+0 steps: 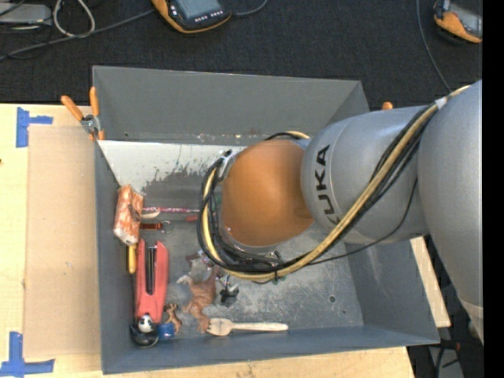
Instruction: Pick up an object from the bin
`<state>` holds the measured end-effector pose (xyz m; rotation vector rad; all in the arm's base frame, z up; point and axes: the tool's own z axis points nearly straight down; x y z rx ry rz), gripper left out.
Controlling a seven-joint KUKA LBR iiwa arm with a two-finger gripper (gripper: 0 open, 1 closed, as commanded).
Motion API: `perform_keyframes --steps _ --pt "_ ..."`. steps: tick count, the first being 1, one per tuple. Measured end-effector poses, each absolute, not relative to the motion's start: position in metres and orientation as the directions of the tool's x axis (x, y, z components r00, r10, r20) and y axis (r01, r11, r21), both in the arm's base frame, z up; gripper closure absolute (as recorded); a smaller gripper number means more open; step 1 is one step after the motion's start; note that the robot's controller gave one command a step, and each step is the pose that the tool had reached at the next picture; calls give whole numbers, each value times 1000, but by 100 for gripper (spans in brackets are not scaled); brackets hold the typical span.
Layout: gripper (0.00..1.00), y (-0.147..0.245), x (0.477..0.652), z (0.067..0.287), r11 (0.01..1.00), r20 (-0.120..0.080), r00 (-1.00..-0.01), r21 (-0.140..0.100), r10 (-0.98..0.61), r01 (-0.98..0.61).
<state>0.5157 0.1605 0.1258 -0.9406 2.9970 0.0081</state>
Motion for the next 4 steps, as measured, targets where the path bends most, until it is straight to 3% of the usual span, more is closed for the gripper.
perform_keyframes --steps 4 --pt "100 162 515 170 823 -2 -823 6 -568 -568"
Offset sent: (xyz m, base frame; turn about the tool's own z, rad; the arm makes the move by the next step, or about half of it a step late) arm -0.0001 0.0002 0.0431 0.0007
